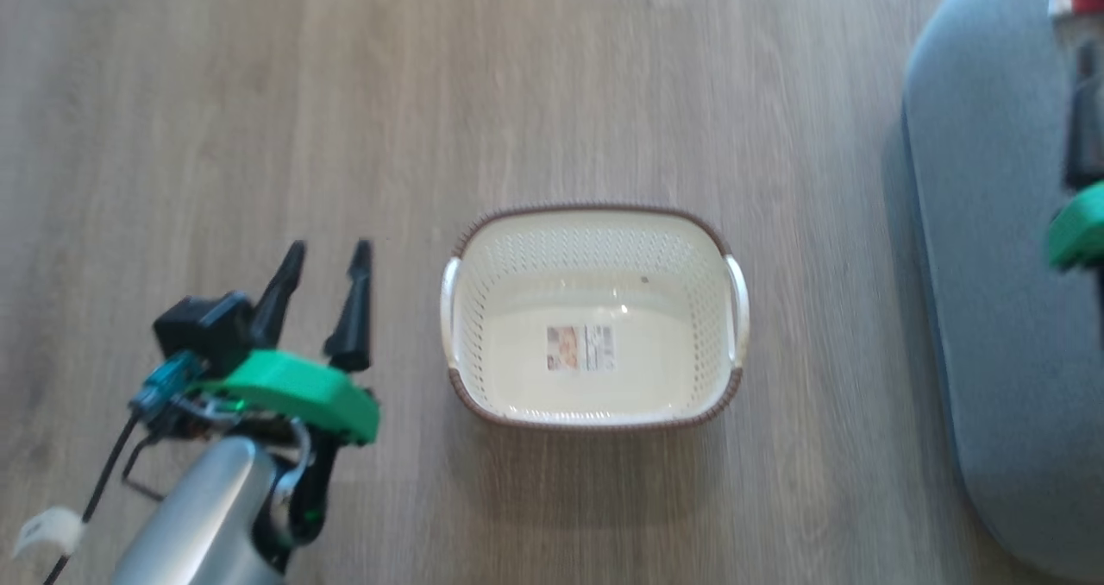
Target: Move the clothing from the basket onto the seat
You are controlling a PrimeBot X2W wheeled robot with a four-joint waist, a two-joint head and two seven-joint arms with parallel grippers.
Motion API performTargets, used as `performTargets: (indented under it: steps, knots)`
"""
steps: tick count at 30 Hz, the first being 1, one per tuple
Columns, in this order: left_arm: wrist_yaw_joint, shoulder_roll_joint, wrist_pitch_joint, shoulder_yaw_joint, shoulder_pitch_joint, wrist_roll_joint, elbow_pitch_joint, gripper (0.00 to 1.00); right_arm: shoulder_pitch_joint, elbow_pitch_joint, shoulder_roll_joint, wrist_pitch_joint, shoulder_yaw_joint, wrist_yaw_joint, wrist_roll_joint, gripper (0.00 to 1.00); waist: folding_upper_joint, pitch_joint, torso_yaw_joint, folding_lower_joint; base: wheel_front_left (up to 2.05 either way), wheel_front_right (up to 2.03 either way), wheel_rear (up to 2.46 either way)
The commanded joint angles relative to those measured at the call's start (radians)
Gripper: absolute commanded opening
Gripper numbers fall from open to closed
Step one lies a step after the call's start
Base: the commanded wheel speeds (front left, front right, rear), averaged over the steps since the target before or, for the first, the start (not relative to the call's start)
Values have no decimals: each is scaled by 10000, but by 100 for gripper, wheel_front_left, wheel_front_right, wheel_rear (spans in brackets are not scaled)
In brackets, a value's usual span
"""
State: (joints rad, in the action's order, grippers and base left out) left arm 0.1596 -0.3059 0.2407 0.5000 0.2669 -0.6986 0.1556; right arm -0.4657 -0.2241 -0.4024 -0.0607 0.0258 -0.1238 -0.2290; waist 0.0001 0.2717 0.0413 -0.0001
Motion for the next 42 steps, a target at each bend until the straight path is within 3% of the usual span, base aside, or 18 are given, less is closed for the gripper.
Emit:
performTargets:
  steps: [1,15,29,30,42]
  knots:
    - [45,-395,160,-562,-23,-75,-106,100,234,364,37,-280,-268,-69,60,100,-1,-701,457,1,0,0,0]
    - [-38,-586,208,-1952,-1890,609,99,100,3058,-31,1822,-1762,-773,-69,705,100,-1,-2351,780,1,0,0,0]
    - [-260,-484,209,-2535,-2530,1196,-151,100,3588,212,2587,-2005,-356,-69,1307,100,-1,-2572,705,1,0,0,0]
    - [-285,-280,112,-2145,-2943,1109,148,0,3764,-107,2703,-1876,-184,0,1243,0,-1,-2579,703,1,0,0,0]
    - [-429,76,-134,-2269,-3070,448,610,0,3994,-645,2814,-1604,-178,-4,340,0,-1,-2595,632,1,0,0,0]
